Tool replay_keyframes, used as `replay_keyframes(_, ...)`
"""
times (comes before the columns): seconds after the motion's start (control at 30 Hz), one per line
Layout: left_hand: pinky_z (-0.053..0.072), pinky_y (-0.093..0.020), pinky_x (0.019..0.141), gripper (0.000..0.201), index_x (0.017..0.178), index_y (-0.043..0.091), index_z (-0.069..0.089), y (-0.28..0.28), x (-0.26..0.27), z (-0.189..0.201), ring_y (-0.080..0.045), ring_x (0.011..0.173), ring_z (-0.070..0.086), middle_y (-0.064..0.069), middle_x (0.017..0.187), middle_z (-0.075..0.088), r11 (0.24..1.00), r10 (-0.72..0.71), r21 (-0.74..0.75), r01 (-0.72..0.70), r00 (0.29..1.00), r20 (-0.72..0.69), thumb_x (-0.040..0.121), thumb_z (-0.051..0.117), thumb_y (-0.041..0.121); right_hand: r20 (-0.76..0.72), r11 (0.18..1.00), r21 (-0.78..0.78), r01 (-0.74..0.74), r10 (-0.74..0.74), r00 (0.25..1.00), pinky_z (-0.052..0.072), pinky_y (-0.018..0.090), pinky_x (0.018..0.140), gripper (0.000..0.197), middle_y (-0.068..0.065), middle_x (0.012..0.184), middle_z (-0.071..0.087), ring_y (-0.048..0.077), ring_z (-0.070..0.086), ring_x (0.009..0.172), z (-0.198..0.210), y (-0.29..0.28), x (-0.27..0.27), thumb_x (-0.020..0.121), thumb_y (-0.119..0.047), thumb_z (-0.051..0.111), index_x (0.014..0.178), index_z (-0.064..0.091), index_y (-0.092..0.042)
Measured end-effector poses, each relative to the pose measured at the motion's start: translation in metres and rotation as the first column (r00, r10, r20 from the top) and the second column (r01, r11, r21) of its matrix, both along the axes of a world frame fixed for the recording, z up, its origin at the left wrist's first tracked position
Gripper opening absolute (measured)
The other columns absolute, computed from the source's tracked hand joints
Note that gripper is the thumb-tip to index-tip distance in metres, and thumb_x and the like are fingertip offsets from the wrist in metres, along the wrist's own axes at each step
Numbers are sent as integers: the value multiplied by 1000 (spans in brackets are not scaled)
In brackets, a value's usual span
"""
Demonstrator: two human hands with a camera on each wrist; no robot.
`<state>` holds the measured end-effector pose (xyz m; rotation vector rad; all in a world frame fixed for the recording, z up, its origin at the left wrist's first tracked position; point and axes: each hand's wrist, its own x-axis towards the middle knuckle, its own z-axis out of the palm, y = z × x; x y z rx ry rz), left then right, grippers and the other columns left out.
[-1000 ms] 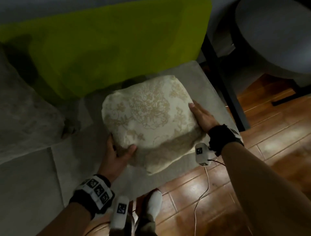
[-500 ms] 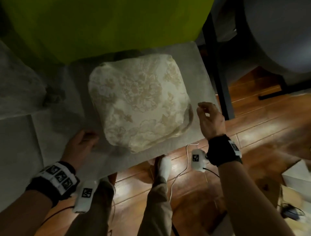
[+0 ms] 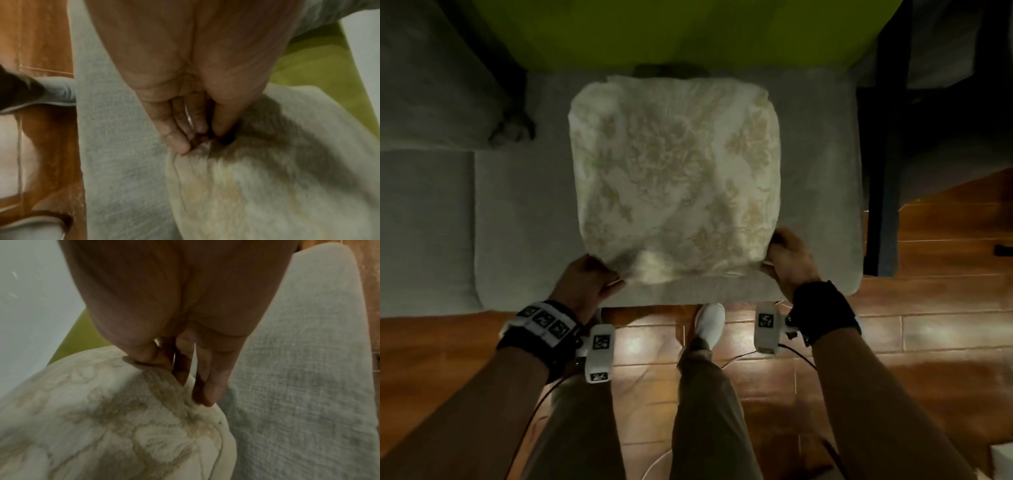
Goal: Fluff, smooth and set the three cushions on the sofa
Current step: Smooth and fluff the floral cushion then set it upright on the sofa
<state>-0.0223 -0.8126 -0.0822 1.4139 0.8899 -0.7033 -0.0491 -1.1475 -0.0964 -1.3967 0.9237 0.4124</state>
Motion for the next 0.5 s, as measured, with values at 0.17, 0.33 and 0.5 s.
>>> replay_keyframes(0.17,53,-33,81,24,119,4,61,-16,1,7,-22,84,68,-14,109,66,999,54,7,-54,996,-69,102,45,8,-9,960,277,-28,32,999,57,45,95,42,8,123,73,28,68,116,-2,-7,-3,96,6,48,128,63,-17)
replay_keyframes(0.33,59,-45,76,23,109,24,59,-12,7,17,-34,85,68,-16,107,63,1000,0,-25,0,1000,-24,103,42,10,13,928,368,62,-71,997,57,47,94,51,11,129,70,31,68,118,-5,-4,-2,91,14,57,133,60,-14)
replay_keyframes(0.5,59,-34,57,29,125,14,54,-19,15,9,-25,81,68,-13,111,66,989,-98,109,104,993,-65,100,50,-1,-67,990,40,-135,138,988,60,48,90,25,3,103,75,30,70,107,-14,11,10,96,1,61,103,69,-22)
